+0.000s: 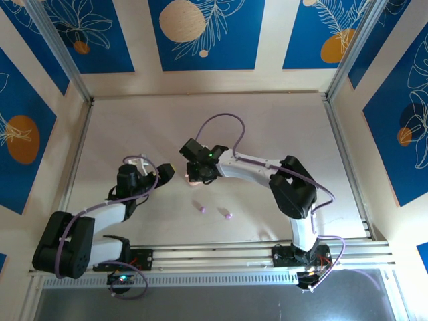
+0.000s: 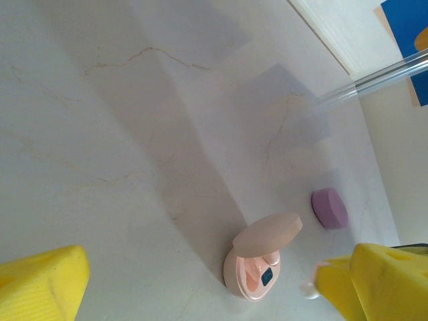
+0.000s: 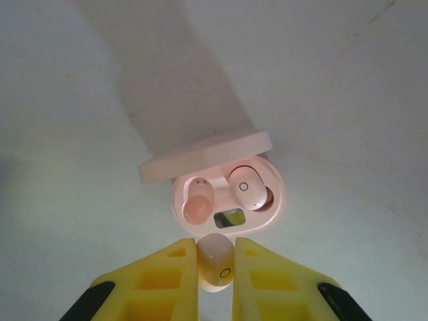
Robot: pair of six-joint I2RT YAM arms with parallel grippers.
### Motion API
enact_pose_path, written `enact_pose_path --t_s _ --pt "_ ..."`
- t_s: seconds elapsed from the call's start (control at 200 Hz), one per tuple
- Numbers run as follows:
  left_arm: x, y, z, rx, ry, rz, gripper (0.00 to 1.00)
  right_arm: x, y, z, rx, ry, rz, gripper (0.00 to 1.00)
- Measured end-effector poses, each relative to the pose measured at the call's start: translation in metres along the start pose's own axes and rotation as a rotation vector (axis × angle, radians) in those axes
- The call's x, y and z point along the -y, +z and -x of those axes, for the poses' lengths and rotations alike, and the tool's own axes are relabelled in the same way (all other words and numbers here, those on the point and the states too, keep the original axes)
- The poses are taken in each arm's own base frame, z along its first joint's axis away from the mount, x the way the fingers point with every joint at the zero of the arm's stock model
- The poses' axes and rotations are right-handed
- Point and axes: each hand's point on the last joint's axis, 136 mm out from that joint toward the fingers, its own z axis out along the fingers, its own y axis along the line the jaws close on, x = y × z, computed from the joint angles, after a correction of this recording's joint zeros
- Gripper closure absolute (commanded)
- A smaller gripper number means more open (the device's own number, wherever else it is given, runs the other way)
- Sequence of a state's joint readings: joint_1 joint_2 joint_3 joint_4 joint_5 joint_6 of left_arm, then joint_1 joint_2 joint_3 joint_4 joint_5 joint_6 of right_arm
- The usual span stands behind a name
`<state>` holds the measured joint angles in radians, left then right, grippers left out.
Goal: Insert the wireless bluetooth earbuds into the charging case
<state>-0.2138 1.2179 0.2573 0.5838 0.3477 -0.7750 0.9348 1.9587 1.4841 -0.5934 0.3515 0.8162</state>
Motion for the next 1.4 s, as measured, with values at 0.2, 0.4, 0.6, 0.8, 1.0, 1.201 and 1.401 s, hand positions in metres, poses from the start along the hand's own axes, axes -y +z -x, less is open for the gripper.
enact_pose_path --t_s 0.2,0.4,0.6,0.8,1.0,1.201,1.401 --pt "0.005 -0.005 0.007 0.031 0.028 -0.006 0.0 -0.007 0.01 0.001 -0.011 -0.036 -0.04 0.86" --pt "0.004 -0.005 0.007 0.032 0.031 0.002 0.0 -0.007 0.016 0.003 -0.017 -0.053 -0.07 0.86" --pt "0.004 -0.005 0.008 0.035 0.034 0.004 0.0 -0.005 0.023 -0.001 -0.036 -0.061 -0.089 0.86" --pt "0.004 -0.005 0.007 0.035 0.034 0.004 0.0 -0.002 0.031 -0.005 -0.052 -0.063 -0.105 0.86" --pt "0.004 -0.005 0.007 0.035 0.034 0.004 0.0 -0.006 0.033 -0.002 -0.051 -0.069 -0.104 0.85" --pt "0.004 -0.006 0.008 0.036 0.035 0.003 0.0 -0.006 0.036 -0.002 -0.053 -0.074 -0.106 0.84" --pt "0.004 -0.006 0.008 0.036 0.035 0.003 0.0 -0.006 0.035 -0.005 -0.062 -0.083 -0.112 0.75"
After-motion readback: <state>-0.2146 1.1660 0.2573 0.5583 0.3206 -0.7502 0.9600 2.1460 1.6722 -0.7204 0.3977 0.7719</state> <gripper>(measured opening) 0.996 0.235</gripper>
